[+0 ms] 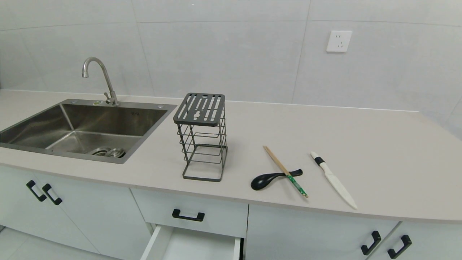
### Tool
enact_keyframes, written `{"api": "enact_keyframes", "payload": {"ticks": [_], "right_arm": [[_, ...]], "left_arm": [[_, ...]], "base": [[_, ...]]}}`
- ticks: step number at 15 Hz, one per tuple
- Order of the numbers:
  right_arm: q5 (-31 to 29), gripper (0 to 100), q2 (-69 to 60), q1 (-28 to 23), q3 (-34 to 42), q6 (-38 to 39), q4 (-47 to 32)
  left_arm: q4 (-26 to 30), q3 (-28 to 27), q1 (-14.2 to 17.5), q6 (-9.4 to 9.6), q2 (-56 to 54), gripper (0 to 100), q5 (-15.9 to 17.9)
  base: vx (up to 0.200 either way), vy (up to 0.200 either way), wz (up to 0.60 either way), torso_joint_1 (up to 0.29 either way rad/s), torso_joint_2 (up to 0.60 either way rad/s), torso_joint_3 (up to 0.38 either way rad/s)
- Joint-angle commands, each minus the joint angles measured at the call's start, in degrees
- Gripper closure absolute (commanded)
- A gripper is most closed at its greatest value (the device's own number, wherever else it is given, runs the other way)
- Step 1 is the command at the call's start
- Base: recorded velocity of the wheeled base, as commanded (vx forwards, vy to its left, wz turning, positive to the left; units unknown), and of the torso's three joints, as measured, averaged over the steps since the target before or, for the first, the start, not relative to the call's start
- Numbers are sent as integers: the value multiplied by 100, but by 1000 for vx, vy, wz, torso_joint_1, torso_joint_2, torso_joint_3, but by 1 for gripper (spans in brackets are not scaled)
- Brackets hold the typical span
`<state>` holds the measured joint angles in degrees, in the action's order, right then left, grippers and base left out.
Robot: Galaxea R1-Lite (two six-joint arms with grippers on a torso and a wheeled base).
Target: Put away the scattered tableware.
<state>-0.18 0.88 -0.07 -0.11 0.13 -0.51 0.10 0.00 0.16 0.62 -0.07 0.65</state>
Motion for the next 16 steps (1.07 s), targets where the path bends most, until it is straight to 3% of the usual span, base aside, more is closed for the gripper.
{"api": "enact_keyframes", "payload": {"ticks": [1, 9, 10, 16], "right_arm": [[9, 100, 0, 7, 2, 4, -2], [89, 100, 53, 60, -7, -5, -2], [89, 0, 255, 148, -7, 4, -2], [97, 0, 0, 25, 2, 4, 7]], "left_arm": [[-1, 0, 2, -1, 7, 0, 6], [-1, 0, 2, -1, 7, 0, 6], [-1, 0, 2, -1, 7, 0, 6], [-1, 0, 2, -1, 7, 0, 6]], "base": [[0, 0, 0, 0, 0, 0], [0, 0, 0, 0, 0, 0], [0, 0, 0, 0, 0, 0], [0, 0, 0, 0, 0, 0]]}}
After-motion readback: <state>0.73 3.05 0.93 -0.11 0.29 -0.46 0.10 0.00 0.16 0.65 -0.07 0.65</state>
